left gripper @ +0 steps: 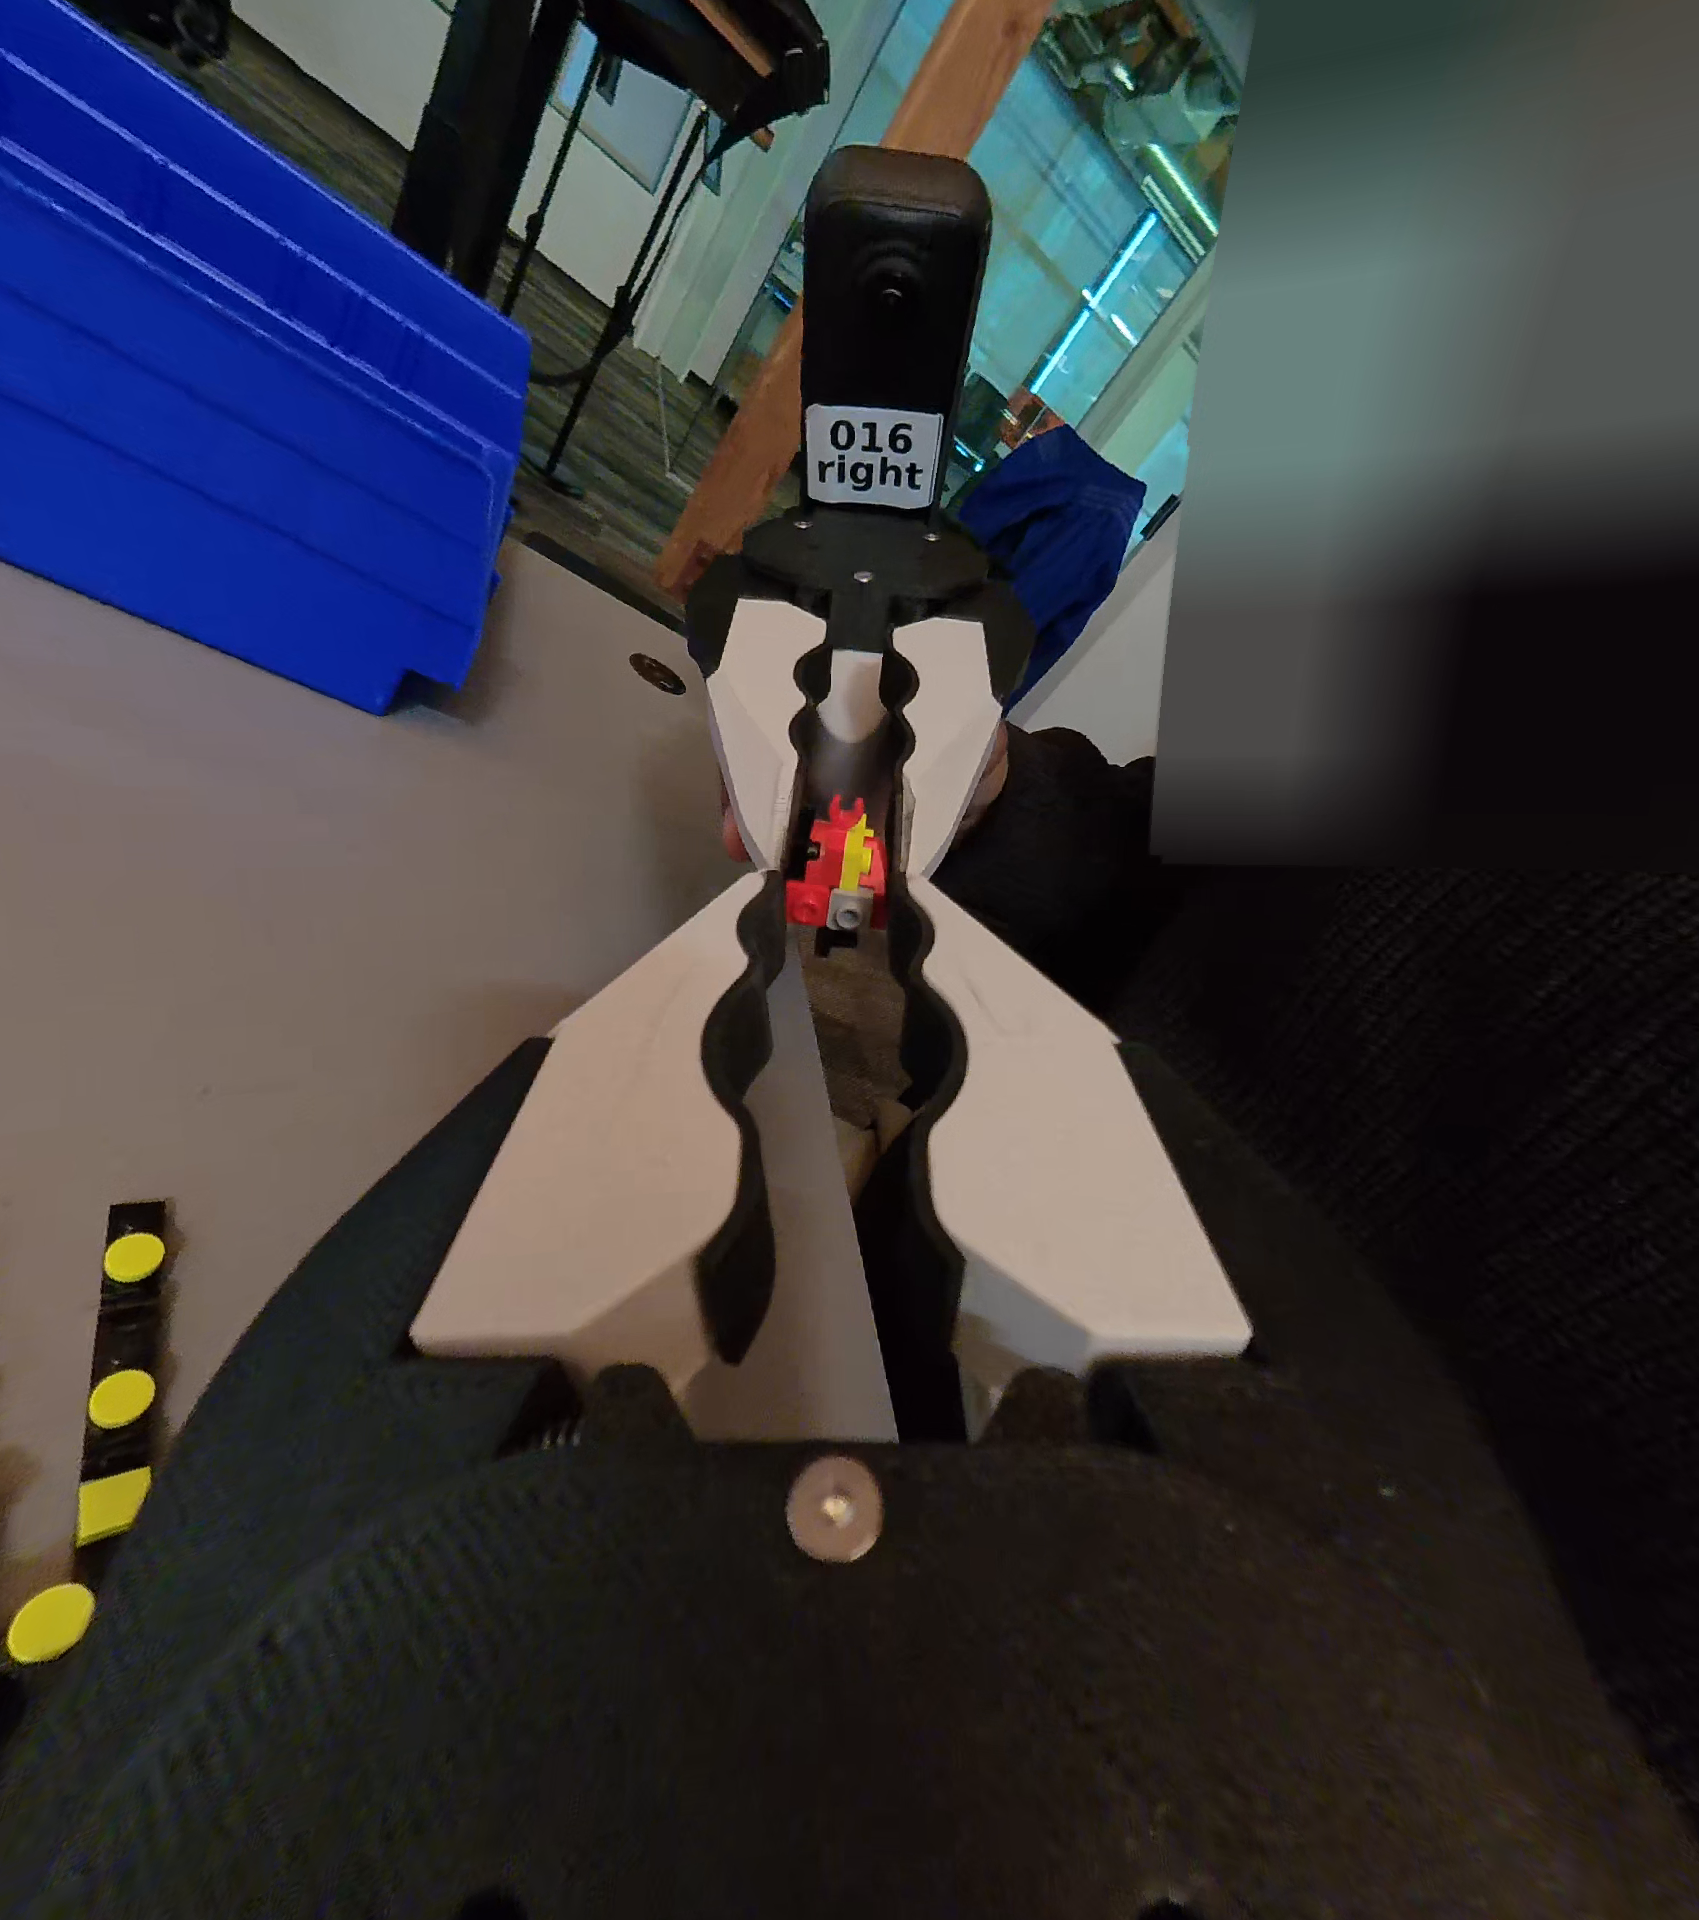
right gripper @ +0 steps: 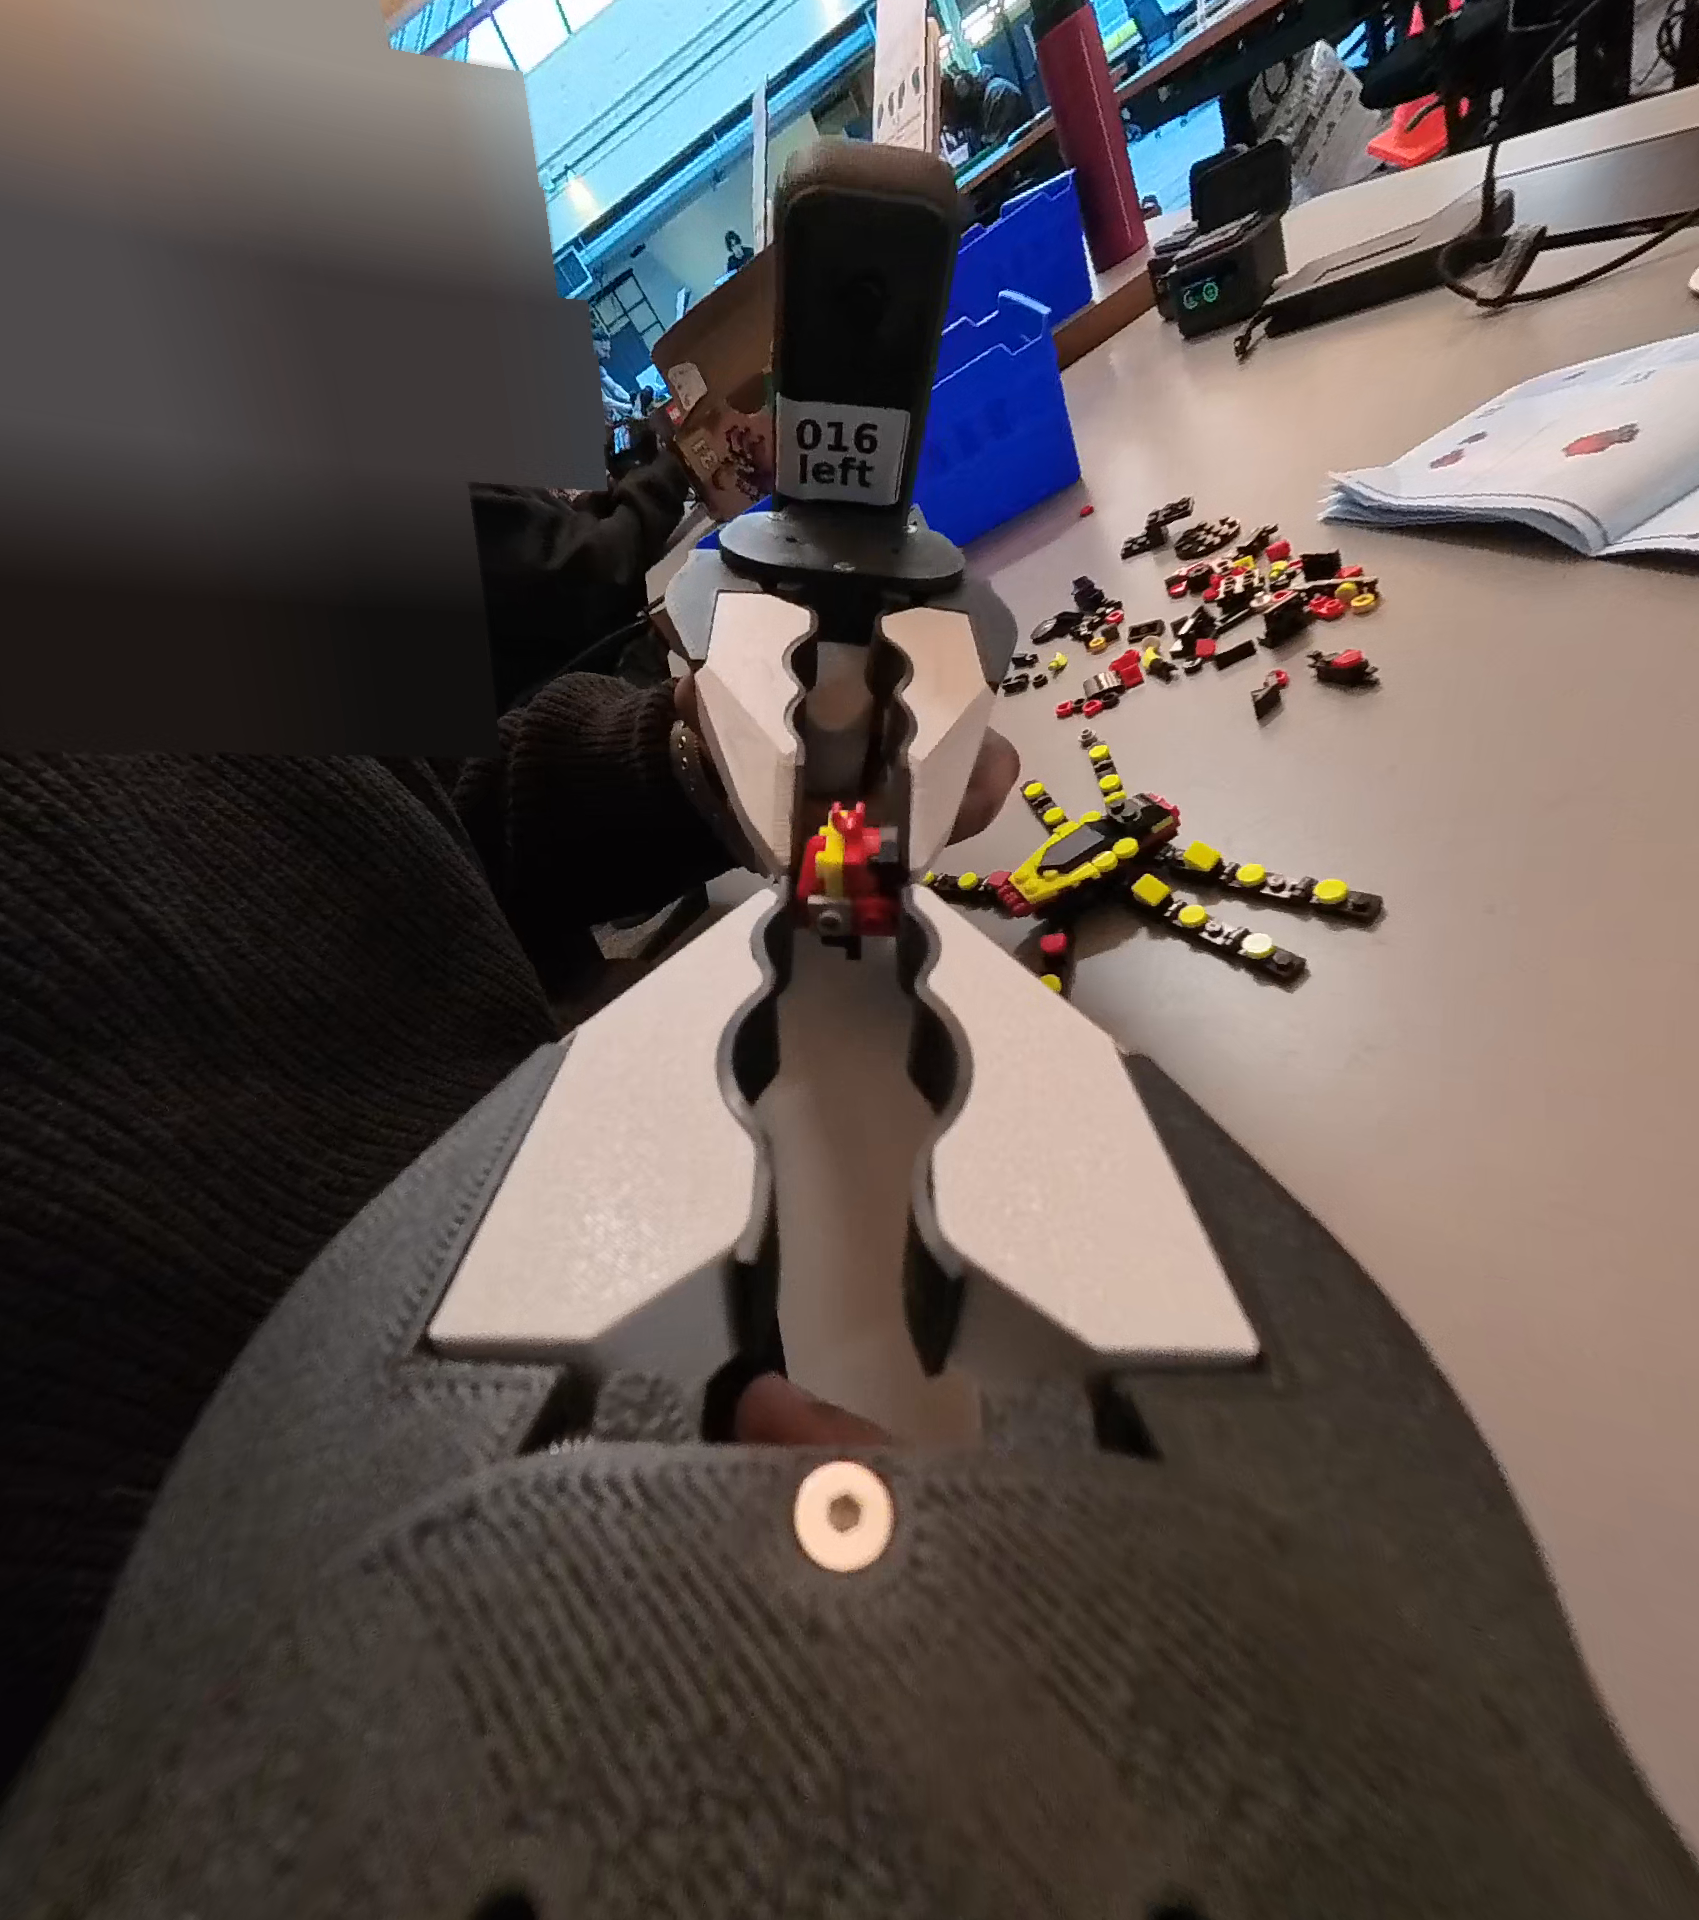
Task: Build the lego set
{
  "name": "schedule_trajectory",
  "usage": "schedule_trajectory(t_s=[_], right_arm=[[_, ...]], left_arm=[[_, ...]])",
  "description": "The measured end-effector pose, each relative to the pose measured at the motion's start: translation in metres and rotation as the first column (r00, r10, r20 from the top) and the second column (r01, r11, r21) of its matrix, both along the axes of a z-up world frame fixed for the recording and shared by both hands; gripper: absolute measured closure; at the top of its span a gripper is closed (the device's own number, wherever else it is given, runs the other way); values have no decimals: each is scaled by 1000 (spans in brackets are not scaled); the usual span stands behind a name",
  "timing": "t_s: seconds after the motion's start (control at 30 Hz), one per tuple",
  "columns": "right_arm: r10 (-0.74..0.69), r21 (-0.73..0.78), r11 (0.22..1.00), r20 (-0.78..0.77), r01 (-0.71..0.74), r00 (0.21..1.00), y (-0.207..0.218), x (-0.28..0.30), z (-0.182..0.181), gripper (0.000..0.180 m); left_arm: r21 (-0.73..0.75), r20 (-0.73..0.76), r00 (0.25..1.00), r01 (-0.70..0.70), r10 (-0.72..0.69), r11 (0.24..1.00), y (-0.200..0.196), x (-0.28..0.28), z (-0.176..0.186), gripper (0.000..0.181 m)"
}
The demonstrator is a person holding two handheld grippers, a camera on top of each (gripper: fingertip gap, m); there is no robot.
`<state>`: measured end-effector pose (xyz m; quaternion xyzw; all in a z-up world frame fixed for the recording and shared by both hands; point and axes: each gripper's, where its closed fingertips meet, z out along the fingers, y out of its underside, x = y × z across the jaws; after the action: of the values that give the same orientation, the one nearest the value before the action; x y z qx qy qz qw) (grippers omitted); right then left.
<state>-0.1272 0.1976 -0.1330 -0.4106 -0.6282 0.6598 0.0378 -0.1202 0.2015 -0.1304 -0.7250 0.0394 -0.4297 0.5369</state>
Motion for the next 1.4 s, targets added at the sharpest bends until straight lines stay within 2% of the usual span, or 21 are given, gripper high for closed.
schedule_trajectory(t_s=[0.33, 0.7, 0.8, 0.93, 1.13, 1.4], right_arm=[[24, 5, 1000, 81, -25, 996, 2, 3, -11, 163], [27, 19, 999, 104, -29, 994, 3, 3, -14, 163], [-13, 13, 1000, 90, 12, 996, 7, -2, -13, 162], [10, -4, 1000, 100, -9, 995, 2, 0, -14, 163], [21, -5, 1000, 77, -20, 997, -1, 2, -9, 162], [-9, -23, 1000, 42, 10, 999, 3, -1, -3, 158]], left_arm=[[-32, -82, 997, -2, -1, 999, 1, 5, -13, 162], [-68, -65, 998, -2, -2, 998, 2, 5, -15, 162], [-61, -51, 997, -56, 53, 997, 7, -2, -12, 162], [-54, -34, 999, -27, 25, 998, 3, 0, -10, 159], [-40, -20, 1000, -5, 4, 999, 0, 1, -8, 163], [-16, -14, 1000, -13, 13, 1000, 1, 0, -3, 163]])
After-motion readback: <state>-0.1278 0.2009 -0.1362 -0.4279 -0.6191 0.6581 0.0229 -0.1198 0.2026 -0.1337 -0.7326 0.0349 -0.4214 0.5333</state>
